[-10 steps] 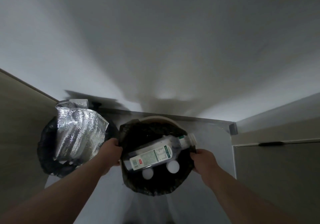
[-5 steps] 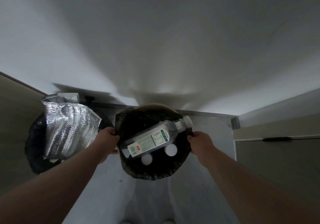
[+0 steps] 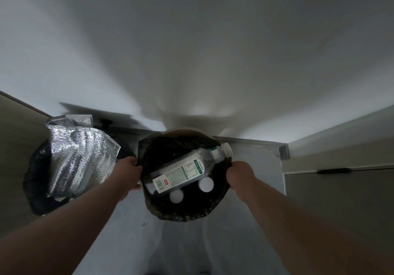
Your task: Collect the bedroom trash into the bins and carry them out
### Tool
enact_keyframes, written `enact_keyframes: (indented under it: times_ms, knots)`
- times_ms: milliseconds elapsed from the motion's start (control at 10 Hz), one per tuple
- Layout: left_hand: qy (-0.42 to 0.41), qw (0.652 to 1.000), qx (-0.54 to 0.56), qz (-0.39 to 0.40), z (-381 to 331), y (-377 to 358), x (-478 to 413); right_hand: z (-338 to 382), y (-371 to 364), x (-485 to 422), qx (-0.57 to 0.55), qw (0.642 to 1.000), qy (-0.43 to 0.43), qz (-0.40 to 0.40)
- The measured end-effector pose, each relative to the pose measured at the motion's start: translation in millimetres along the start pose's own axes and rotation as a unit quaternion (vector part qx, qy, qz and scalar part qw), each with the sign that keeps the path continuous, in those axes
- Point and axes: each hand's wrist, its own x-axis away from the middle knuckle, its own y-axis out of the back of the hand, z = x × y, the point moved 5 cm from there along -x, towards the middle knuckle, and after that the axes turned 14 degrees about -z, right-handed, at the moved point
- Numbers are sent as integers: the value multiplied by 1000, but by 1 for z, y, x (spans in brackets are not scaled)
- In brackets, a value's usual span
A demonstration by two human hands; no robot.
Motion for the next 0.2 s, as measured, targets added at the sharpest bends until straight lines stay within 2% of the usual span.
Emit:
enact_keyframes:
  times_ms: [100,200]
  knots:
    - [-82,996,-31,-26,-22,15,9,21,20,22,2,1000,14,4]
    - [-102,994,24,-26,-42,40,35,30,46,55,-124,992,-22,-4]
